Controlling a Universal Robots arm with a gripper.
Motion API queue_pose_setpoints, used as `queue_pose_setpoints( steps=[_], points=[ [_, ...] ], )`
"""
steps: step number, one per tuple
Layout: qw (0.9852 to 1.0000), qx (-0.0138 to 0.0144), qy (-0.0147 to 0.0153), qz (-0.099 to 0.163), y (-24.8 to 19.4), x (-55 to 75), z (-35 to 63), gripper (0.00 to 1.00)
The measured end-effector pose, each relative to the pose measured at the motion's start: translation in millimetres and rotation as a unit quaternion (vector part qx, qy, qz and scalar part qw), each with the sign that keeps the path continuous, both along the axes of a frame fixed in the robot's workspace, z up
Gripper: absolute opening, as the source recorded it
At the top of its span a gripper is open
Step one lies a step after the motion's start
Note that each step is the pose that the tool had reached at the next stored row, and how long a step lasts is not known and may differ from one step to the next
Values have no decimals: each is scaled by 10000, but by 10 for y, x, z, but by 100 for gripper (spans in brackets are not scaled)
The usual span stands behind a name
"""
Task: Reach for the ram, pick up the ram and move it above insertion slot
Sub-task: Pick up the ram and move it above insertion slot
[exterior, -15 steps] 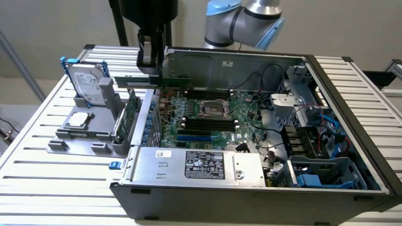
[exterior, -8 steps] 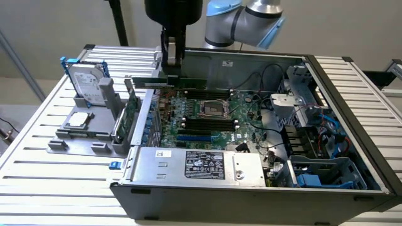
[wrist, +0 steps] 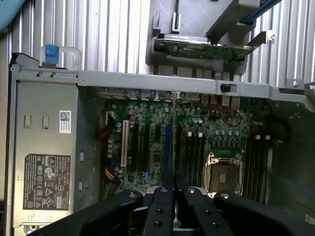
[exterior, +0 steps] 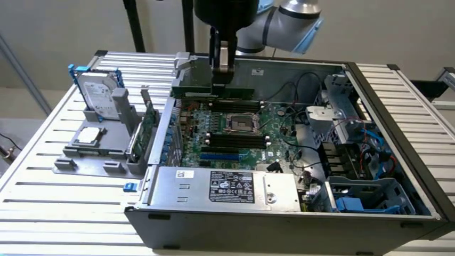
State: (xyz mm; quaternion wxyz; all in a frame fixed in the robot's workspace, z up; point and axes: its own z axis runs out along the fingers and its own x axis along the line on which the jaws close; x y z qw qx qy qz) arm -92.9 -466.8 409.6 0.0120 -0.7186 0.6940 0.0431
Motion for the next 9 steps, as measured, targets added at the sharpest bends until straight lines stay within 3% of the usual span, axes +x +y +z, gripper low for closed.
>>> queue_pose_setpoints(
  steps=[9],
  points=[
    [10000, -32, 0, 0, 149, 237, 0, 13]
  ],
)
